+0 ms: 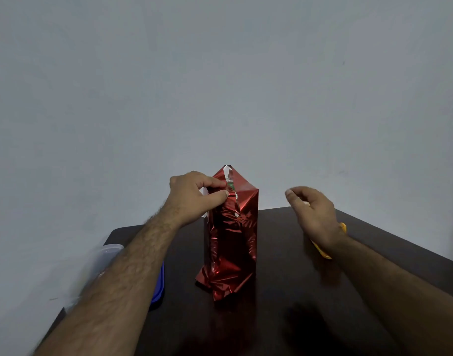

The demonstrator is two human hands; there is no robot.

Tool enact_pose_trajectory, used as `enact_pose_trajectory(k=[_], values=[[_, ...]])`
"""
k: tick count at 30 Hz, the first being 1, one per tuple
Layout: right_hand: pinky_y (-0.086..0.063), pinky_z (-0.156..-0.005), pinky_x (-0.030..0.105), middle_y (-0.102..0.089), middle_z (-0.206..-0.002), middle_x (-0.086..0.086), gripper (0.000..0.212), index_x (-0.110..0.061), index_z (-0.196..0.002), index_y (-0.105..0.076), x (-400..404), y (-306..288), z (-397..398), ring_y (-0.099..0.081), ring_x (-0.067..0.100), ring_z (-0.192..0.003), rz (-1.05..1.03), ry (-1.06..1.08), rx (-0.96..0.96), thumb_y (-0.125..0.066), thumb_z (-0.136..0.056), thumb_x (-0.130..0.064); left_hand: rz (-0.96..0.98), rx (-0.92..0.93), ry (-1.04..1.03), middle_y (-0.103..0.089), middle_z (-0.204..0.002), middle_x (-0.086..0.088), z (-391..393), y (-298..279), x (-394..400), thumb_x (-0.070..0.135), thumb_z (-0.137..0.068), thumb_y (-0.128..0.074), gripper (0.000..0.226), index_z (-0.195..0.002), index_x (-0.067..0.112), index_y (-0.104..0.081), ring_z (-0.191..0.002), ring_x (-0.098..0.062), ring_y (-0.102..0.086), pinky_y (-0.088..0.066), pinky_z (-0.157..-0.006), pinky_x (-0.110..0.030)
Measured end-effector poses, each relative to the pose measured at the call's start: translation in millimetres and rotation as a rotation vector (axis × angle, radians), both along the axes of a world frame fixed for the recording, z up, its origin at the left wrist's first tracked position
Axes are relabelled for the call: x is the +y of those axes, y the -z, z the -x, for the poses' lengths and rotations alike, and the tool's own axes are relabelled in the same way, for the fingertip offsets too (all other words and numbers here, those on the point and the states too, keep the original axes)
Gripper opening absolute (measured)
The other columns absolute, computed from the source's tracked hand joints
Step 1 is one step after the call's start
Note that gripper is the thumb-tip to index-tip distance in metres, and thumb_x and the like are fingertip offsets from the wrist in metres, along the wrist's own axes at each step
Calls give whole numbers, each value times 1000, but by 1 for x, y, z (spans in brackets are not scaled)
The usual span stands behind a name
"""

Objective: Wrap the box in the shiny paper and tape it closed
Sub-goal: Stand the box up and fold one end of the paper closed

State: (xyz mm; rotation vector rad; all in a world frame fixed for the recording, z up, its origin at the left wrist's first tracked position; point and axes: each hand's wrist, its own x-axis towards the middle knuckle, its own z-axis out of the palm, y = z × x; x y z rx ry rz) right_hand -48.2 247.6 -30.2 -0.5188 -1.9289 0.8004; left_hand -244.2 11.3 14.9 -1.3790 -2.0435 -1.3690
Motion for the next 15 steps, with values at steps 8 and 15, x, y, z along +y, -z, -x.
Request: enact_pose_trajectory(k=[8, 15], values=[[-58, -91, 40, -74, -111, 11, 40, -17, -97, -76, 55, 10, -25, -67, 36, -105, 69, 395, -559, -55, -87, -49, -63, 36, 34, -72, -104, 27, 9, 4, -1, 67, -71, -75, 32, -101, 58, -80, -116, -3, -65, -42, -117, -53], [-45, -102, 45, -56, -138, 14, 47, -13, -132, -60, 72, -6, -28, -51, 37, -131, 182, 542, -707, -54, -98, -45, -93, 15, 74, -75, -108, 17, 6, 6, 3, 66, -67, -73, 45, -104, 43, -84, -116, -2, -65, -44, -118, -44]])
